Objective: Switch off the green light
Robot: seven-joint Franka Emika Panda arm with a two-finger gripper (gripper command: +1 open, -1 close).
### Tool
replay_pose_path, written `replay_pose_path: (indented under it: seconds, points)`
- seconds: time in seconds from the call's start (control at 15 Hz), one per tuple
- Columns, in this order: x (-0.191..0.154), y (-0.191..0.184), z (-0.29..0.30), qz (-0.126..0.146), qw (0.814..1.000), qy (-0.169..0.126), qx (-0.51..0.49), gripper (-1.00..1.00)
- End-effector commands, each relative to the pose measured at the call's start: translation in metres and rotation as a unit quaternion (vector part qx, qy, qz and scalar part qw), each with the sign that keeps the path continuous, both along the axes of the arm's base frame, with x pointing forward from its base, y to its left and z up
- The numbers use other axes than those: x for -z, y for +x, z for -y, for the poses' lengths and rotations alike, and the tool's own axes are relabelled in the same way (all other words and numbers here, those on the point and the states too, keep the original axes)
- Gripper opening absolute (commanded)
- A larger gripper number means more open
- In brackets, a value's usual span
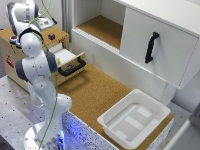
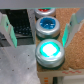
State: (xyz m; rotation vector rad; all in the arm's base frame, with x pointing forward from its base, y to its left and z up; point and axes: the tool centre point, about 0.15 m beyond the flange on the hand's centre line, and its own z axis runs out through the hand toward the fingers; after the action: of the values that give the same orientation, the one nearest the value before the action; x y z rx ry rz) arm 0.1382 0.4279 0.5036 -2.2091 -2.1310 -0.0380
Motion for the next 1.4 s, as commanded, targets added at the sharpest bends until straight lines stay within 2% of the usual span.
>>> replay_pose_path:
  seconds: [0.0,0.27,0.73,1.07,1.13,1.2,1.33]
  points:
    - [0.003,-0.008,-0.019,0.014,1.000,0.003,-0.003,-1.00]
    - [0.016,0.006,-0.021,0.013,1.000,0.008,-0.010,-1.00]
    - [0.041,0.012,-0.020,-0.007,1.000,0.005,-0.027,-1.00]
    - [0.052,0.033,-0.023,0.010,0.999,0.012,-0.031,-1.00]
    - [0.056,0.036,-0.023,0.025,0.999,-0.005,-0.044,-1.00]
    - [0.067,0.035,-0.025,0.025,0.997,-0.028,-0.065,-1.00]
    - [0.073,0.030,-0.023,0.017,0.998,-0.015,-0.059,-1.00]
